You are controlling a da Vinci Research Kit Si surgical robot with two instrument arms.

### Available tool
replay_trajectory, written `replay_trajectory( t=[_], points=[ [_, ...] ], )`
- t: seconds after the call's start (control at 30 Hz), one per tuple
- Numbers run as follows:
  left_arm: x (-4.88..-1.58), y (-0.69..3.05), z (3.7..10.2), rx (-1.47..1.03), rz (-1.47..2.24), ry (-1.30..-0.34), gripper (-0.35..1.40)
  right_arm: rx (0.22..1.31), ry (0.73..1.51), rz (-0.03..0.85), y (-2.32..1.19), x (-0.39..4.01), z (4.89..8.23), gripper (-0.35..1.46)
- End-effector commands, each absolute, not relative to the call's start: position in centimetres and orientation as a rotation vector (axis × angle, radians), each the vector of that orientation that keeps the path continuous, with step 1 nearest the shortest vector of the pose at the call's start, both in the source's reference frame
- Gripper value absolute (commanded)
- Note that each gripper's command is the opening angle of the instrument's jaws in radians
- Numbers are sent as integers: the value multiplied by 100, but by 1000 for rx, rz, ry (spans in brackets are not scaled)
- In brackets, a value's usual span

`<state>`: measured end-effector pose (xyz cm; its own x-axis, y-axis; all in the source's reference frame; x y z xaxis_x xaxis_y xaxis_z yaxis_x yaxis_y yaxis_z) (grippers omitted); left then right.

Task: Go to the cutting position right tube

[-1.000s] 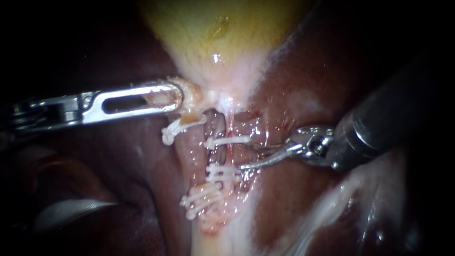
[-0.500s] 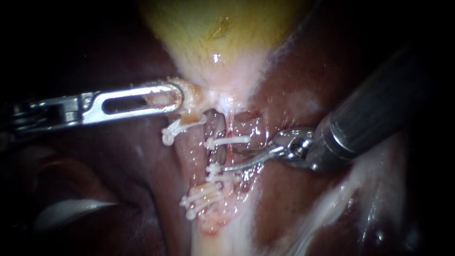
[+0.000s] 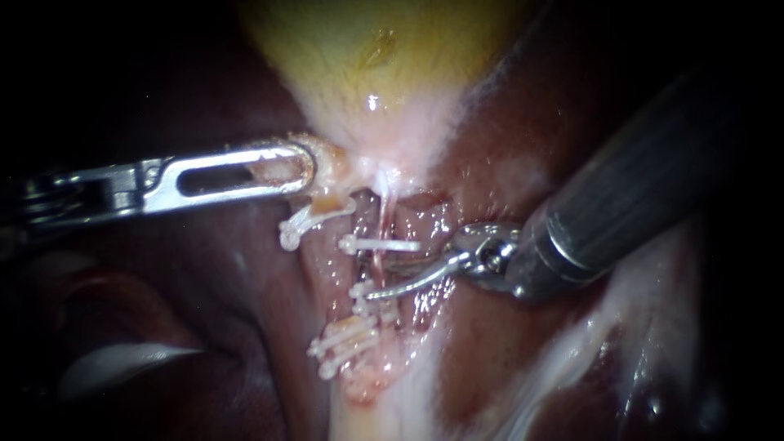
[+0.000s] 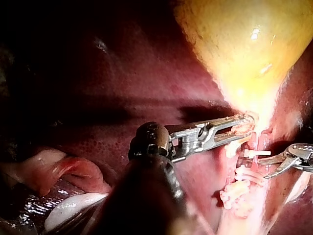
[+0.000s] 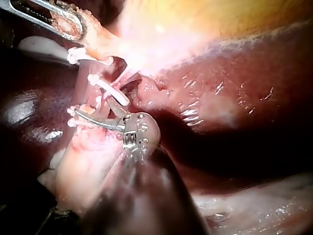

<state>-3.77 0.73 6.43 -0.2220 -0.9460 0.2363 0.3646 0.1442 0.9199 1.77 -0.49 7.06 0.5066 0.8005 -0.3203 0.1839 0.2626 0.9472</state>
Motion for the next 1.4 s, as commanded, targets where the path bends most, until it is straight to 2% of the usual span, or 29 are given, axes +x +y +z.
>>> replay_trajectory(
  t=[0.03,0.27,0.63,0.97,1.4],
  points=[
    [-377,73,644,669,-1392,-1212,-35,1276,1004,520,-49,178,707,144],
    [-376,73,647,669,-1390,-1213,-35,1309,1051,518,-49,187,708,144],
    [-375,74,651,670,-1389,-1213,-35,1268,1174,477,-65,214,729,144],
    [-374,74,652,670,-1388,-1213,-35,1255,1241,521,-68,231,735,144],
    [-374,74,652,670,-1388,-1213,-35,1237,1270,560,-62,233,734,144]
  ],
)
